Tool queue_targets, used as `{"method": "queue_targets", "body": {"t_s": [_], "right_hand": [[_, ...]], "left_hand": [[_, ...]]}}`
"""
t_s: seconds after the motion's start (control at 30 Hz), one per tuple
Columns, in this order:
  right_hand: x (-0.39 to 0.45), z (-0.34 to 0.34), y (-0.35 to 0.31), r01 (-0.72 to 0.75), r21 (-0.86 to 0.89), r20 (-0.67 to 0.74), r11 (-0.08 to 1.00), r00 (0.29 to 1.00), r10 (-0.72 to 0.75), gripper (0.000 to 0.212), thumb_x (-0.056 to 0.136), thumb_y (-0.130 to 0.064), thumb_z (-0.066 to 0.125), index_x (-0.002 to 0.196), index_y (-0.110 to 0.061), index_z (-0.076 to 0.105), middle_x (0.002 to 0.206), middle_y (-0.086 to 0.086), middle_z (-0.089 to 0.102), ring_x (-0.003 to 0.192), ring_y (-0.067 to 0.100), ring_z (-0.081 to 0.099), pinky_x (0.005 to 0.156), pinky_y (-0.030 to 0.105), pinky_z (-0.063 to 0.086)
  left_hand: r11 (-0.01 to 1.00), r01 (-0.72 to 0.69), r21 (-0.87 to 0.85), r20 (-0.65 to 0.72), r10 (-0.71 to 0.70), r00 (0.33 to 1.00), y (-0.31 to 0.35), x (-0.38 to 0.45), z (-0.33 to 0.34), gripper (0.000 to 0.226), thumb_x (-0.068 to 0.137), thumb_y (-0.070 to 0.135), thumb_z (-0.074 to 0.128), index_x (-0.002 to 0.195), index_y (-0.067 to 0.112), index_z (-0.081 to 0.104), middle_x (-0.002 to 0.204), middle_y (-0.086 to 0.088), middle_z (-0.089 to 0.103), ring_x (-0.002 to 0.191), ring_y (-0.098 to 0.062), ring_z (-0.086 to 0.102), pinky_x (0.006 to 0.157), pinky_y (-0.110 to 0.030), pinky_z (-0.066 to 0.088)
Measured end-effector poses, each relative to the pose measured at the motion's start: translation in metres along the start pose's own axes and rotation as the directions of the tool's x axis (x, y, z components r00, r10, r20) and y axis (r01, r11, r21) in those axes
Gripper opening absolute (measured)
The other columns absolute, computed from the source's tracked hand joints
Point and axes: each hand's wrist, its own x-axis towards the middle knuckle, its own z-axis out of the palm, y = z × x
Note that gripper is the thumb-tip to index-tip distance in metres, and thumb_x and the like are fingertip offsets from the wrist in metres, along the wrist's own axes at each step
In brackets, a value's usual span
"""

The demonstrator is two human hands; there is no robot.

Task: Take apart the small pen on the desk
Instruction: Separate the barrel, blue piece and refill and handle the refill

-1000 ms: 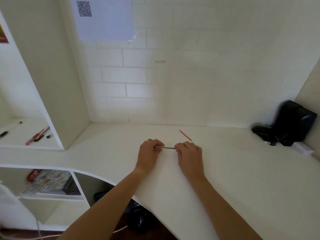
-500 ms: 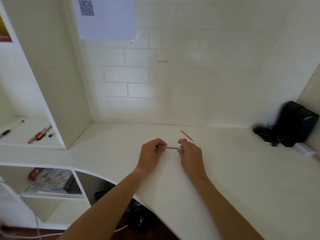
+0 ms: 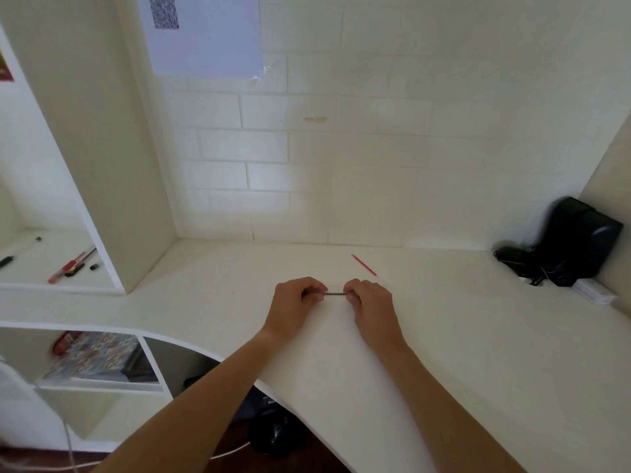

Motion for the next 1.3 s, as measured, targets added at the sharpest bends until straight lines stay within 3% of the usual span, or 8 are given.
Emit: {"method": "queue_targets", "body": {"t_s": [0.37, 0.63, 0.83, 0.97, 1.07, 1.3], "right_hand": [[-0.001, -0.001, -0.001, -0.005, 0.000, 0.043, 1.000, 0.999, 0.005, 0.014, 0.091, -0.004, 0.058, 0.089, -0.017, 0.063, 0.073, -0.003, 0.064, 0.068, 0.019, 0.054, 0.072, 0.032, 0.040], [-0.002, -0.005, -0.004, -0.002, 0.024, 0.071, 1.000, 0.997, 0.000, 0.012, 0.091, -0.005, 0.058, 0.091, -0.015, 0.065, 0.076, -0.001, 0.067, 0.071, 0.023, 0.059, 0.073, 0.042, 0.050], [-0.002, -0.002, -0.004, -0.017, -0.004, 0.025, 1.000, 1.000, 0.017, 0.014, 0.092, -0.006, 0.059, 0.091, -0.018, 0.065, 0.074, -0.002, 0.064, 0.068, 0.021, 0.057, 0.070, 0.041, 0.051], [-0.004, 0.001, -0.001, -0.055, -0.073, -0.028, 0.996, 0.998, 0.053, 0.017, 0.089, -0.010, 0.065, 0.093, -0.025, 0.070, 0.087, -0.009, 0.067, 0.081, 0.017, 0.061, 0.085, 0.039, 0.049], [-0.005, 0.001, 0.001, -0.076, -0.105, -0.022, 0.992, 0.997, 0.074, 0.016, 0.088, -0.015, 0.069, 0.093, -0.029, 0.074, 0.091, -0.011, 0.066, 0.087, 0.014, 0.059, 0.091, 0.036, 0.043], [-0.005, -0.001, 0.000, -0.127, -0.141, 0.040, 0.982, 0.990, 0.134, 0.010, 0.088, -0.028, 0.069, 0.096, -0.034, 0.072, 0.089, -0.013, 0.068, 0.090, 0.012, 0.060, 0.096, 0.037, 0.041]], "left_hand": [[0.999, 0.003, 0.045, 0.011, -0.003, 1.000, 0.000, 0.000, -0.001, 0.020, 0.085, 0.002, 0.068, 0.090, 0.019, 0.077, 0.084, 0.009, 0.075, 0.082, -0.004, 0.067, 0.074, -0.008, 0.045], [0.999, 0.020, 0.026, 0.024, -0.021, 0.999, 0.001, -0.001, -0.002, 0.020, 0.086, 0.003, 0.067, 0.089, 0.020, 0.077, 0.082, 0.009, 0.074, 0.080, -0.003, 0.066, 0.073, -0.008, 0.045], [1.000, -0.010, 0.018, 0.021, 0.010, 1.000, 0.002, -0.001, 0.001, 0.024, 0.089, 0.002, 0.062, 0.089, 0.023, 0.073, 0.084, 0.007, 0.072, 0.083, -0.007, 0.063, 0.074, -0.011, 0.044], [0.981, -0.079, 0.177, 0.011, 0.079, 0.997, -0.003, 0.000, 0.007, 0.026, 0.092, 0.005, 0.059, 0.093, 0.029, 0.071, 0.090, 0.006, 0.067, 0.092, -0.002, 0.056, 0.078, -0.017, 0.040], [0.981, -0.032, 0.191, -0.019, 0.036, 0.999, -0.006, 0.002, 0.008, 0.020, 0.091, 0.008, 0.063, 0.094, 0.024, 0.075, 0.100, 0.004, 0.061, 0.092, 0.000, 0.049, 0.083, -0.017, 0.037], [0.969, -0.023, 0.245, 0.029, 0.016, 0.999, -0.009, 0.000, 0.010, 0.023, 0.089, 0.006, 0.063, 0.091, 0.026, 0.074, 0.086, 0.004, 0.057, 0.094, -0.011, 0.051, 0.080, -0.021, 0.040]]}}
